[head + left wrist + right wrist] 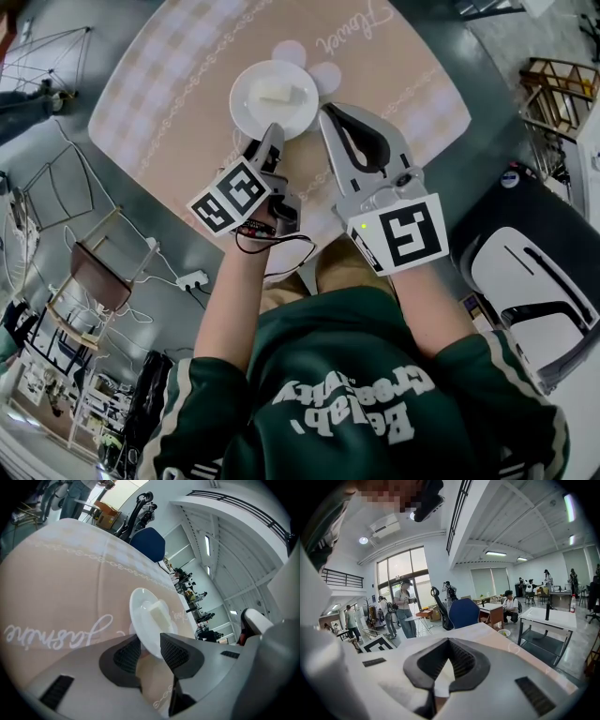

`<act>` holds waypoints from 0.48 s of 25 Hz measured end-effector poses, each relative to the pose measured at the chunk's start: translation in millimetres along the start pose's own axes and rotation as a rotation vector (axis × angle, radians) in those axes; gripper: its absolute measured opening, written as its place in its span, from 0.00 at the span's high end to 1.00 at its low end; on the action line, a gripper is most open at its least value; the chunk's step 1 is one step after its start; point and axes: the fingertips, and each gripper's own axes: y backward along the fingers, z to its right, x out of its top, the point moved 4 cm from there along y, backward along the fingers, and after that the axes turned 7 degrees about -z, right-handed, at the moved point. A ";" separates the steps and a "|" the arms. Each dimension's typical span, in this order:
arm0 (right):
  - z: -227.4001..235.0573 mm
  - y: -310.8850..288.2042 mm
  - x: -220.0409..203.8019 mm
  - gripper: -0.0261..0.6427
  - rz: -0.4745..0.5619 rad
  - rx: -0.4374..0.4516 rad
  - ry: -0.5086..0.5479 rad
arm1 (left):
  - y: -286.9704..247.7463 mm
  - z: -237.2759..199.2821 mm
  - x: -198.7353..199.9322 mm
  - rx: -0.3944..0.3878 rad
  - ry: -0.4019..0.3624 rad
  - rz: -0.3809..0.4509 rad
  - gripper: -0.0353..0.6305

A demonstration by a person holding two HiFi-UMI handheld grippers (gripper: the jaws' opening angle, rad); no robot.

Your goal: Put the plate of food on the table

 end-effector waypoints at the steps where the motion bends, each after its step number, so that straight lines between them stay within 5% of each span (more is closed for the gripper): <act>1: -0.2 0.0 -1.0 0.94 -0.002 0.001 0.001 | 0.2 -1.1 -1.2 0.002 -0.001 -0.001 0.76; 12: -9.9 1.5 -7.8 0.94 -0.009 0.010 0.004 | 10.0 -14.2 -8.2 0.019 0.013 0.003 0.76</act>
